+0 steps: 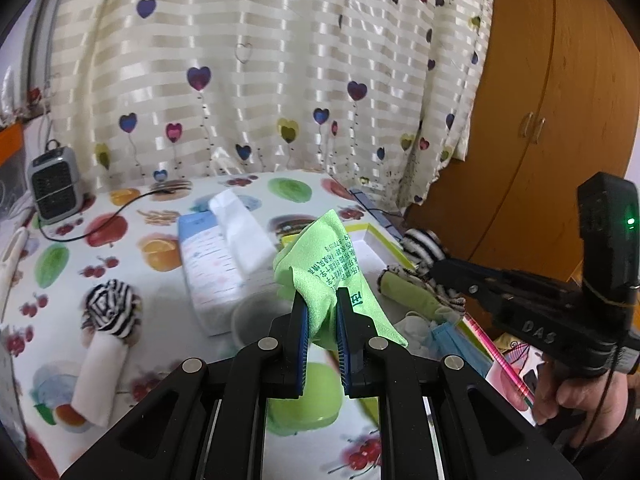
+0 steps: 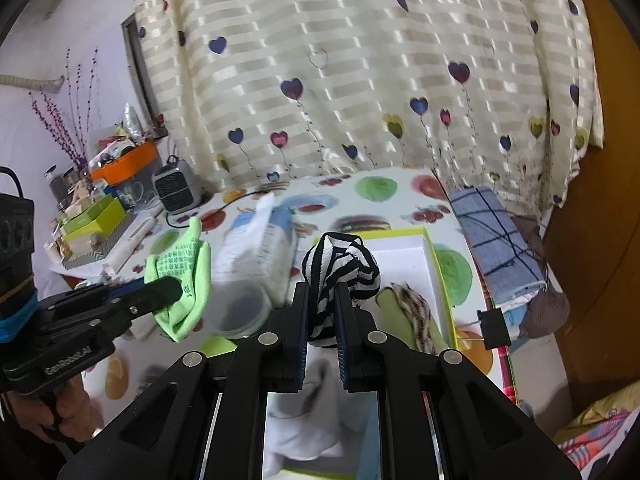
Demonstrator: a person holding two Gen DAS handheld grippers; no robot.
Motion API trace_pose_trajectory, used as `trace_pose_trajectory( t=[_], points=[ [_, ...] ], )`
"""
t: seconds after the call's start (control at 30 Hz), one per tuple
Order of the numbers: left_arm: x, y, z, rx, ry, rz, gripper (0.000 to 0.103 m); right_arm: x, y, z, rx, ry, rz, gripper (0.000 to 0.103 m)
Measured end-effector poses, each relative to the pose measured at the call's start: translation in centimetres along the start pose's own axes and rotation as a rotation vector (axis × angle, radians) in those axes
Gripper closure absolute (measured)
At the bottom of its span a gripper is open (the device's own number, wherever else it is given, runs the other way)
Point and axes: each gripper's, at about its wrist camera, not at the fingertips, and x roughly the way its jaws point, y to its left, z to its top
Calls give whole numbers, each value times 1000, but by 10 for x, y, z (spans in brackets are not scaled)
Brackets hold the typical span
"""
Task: Organize soft objects
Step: 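Open both tools to drop the green cloth and striped sock into the box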
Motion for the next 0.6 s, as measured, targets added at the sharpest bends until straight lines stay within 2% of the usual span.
trace_pose_trajectory(
  t=[0.3,0.4,0.47,0.6],
  points=[
    [29,-15,7,28,38,-8,91,47,-24,-10,52,111,68,88],
    [37,-17,8,31,49,-10,91,48,-24,-16,30,110,69,77],
    [42,-20,8,35,56,-11,91,42,-26,-17,33,81,85,58],
    [53,-26,9,44,71,-17,91,28,-33,-14,62,33,87,56]
  ],
)
